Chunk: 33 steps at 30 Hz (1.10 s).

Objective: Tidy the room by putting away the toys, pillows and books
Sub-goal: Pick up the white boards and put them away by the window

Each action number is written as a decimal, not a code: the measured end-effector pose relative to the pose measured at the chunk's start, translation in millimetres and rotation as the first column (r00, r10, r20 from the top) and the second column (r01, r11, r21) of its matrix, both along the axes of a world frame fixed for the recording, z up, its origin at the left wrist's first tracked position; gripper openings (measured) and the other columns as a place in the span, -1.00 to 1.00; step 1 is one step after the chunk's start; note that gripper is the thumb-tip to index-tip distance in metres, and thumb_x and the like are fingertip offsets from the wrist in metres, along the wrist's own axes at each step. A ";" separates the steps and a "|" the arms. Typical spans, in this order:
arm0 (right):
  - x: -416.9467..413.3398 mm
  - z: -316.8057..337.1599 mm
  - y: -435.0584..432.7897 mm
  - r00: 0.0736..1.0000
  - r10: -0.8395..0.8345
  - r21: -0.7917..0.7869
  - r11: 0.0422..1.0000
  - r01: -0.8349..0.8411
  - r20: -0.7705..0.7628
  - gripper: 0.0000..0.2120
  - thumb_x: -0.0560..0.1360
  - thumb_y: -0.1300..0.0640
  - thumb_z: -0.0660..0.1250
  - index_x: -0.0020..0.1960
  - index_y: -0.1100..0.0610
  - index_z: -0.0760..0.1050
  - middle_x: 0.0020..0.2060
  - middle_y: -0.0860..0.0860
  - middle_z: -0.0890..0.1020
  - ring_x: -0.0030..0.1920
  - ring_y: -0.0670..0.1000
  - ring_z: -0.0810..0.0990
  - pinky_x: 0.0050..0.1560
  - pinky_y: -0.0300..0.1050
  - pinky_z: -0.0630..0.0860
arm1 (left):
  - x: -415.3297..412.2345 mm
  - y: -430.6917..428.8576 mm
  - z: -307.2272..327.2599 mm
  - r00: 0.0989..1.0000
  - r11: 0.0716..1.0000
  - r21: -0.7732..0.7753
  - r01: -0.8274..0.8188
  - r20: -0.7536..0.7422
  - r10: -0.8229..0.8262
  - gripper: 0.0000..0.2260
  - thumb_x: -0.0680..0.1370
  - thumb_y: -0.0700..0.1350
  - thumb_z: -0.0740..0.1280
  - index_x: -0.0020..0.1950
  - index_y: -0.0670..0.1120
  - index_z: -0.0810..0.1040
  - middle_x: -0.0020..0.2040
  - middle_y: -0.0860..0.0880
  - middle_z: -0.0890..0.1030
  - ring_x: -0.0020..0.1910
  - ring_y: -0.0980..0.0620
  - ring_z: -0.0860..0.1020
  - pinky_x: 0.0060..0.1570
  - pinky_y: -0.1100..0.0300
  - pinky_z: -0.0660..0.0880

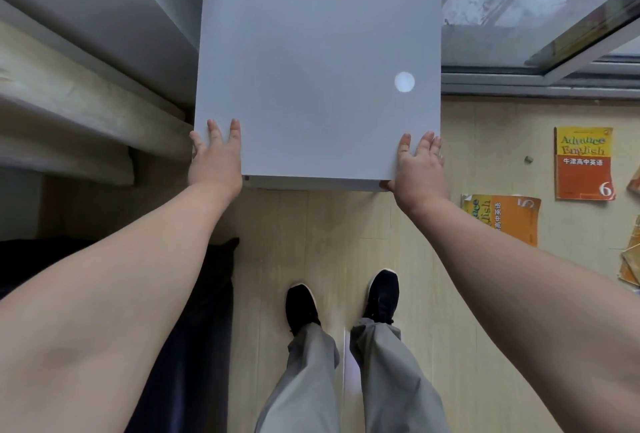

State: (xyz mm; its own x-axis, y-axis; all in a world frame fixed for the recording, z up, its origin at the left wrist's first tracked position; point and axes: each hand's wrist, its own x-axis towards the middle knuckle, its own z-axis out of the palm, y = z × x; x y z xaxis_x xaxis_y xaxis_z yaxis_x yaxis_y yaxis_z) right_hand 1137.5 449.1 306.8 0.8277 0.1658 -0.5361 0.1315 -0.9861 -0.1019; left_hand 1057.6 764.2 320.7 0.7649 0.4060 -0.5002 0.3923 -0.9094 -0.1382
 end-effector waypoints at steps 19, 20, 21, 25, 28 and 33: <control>18.7 0.8 11.3 0.999 0.037 -0.020 0.999 -0.038 -0.017 -0.08 0.60 -0.03 0.38 0.65 0.22 -0.17 0.56 0.44 -0.14 0.59 0.41 -0.14 0.59 0.23 0.00 | 19.7 10.5 -2.9 1.000 0.999 0.029 0.027 -0.017 -0.026 -0.13 0.59 -0.31 0.32 0.67 0.00 -0.22 0.65 -0.26 -0.08 0.58 -0.45 -0.01 0.37 -0.18 0.43; 18.3 1.2 11.2 0.999 0.038 -0.026 0.999 -0.038 -0.015 -0.08 0.60 -0.03 0.38 0.65 0.21 -0.18 0.56 0.44 -0.14 0.59 0.41 -0.14 0.59 0.23 0.00 | 19.8 10.4 -2.4 0.999 0.999 0.030 0.034 -0.021 -0.033 -0.14 0.59 -0.31 0.32 0.67 0.00 -0.22 0.65 -0.27 -0.08 0.58 -0.46 -0.01 0.37 -0.19 0.42; 17.8 1.1 10.7 0.999 0.035 -0.029 0.999 -0.036 -0.014 -0.08 0.60 -0.04 0.38 0.65 0.21 -0.18 0.56 0.43 -0.14 0.59 0.41 -0.14 0.60 0.22 0.00 | 20.2 10.8 -2.0 0.999 0.999 0.029 0.039 -0.025 -0.038 -0.14 0.59 -0.31 0.32 0.67 0.00 -0.22 0.65 -0.27 -0.07 0.57 -0.46 -0.01 0.37 -0.19 0.43; 19.2 -0.3 12.5 0.999 0.034 -0.039 0.999 -0.035 -0.024 -0.07 0.59 -0.04 0.39 0.65 0.21 -0.18 0.56 0.43 -0.15 0.59 0.40 -0.15 0.59 0.23 -0.01 | 23.6 11.4 -1.0 0.997 1.000 -0.011 0.019 -0.075 -0.020 -0.11 0.57 -0.33 0.31 0.66 0.01 -0.25 0.65 -0.26 -0.12 0.58 -0.47 -0.06 0.40 -0.22 0.38; 28.8 10.8 17.0 0.992 0.033 -0.089 0.995 -0.044 -0.123 0.02 0.53 -0.09 0.46 0.65 0.20 -0.17 0.58 0.41 -0.13 0.60 0.38 -0.12 0.58 0.25 0.01 | 23.3 7.0 12.2 0.984 0.995 -0.087 -0.051 -0.176 0.035 -0.07 0.52 -0.41 0.24 0.65 0.03 -0.31 0.65 -0.20 -0.26 0.60 -0.39 -0.19 0.52 -0.26 0.16; 17.4 84.5 22.0 0.995 0.012 -0.003 1.000 -0.012 -0.103 -0.32 0.57 -0.02 0.39 0.54 0.24 0.20 0.49 0.24 0.31 0.50 0.23 0.28 0.39 0.10 0.34 | 3.1 -31.4 79.2 0.992 0.980 -0.154 -0.124 -0.043 0.119 -0.35 0.53 -0.37 0.25 0.59 -0.14 0.16 0.56 -0.24 0.22 0.51 -0.25 0.28 0.41 -0.08 0.38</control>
